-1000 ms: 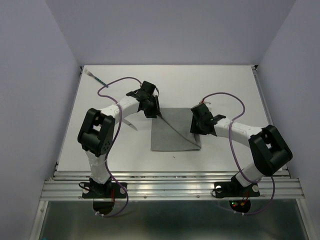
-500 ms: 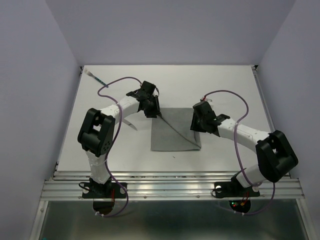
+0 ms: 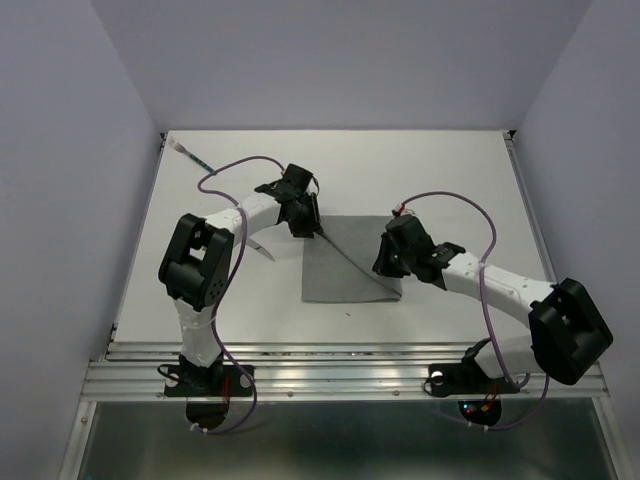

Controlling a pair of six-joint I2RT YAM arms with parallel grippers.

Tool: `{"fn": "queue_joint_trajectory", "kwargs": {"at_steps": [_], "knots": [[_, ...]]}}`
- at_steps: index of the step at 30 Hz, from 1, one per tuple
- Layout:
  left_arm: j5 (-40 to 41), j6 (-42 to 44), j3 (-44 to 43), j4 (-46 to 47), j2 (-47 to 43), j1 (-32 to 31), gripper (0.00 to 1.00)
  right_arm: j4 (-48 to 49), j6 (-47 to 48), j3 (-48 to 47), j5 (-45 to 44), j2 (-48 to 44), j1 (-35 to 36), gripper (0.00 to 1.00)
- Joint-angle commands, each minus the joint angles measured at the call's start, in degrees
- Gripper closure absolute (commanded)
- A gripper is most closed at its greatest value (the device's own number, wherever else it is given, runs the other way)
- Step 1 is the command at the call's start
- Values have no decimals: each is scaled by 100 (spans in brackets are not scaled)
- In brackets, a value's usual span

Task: Fold the napkin into a case and place the utensils inside
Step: Smooth out the upper triangle-folded napkin at the center of the board.

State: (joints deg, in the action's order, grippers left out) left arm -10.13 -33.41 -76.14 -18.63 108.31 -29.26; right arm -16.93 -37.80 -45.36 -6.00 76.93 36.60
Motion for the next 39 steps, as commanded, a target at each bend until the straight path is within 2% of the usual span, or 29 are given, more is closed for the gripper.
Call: {"fn": "queue_joint_trajectory", "kwargs": {"at_steps": [1,13,20,30,39], "knots": [[-42,89,-244,70,-29,-36,57,365,-78,361,109,85,31,80],[99,300,-560,-61,243,-36,57,50,-201,336,-1131,411,31,80],[160,387,-902,-176,454,-36,57,-56,-184,362,-1342,490,31,80],[275,511,-1404,-387,744,-28,57,-372,-280,256,-1352,-177,31,81],[336,607,-1702,-501,1253,-10,58,-179,-359,212,-604,-336,31,80]]}}
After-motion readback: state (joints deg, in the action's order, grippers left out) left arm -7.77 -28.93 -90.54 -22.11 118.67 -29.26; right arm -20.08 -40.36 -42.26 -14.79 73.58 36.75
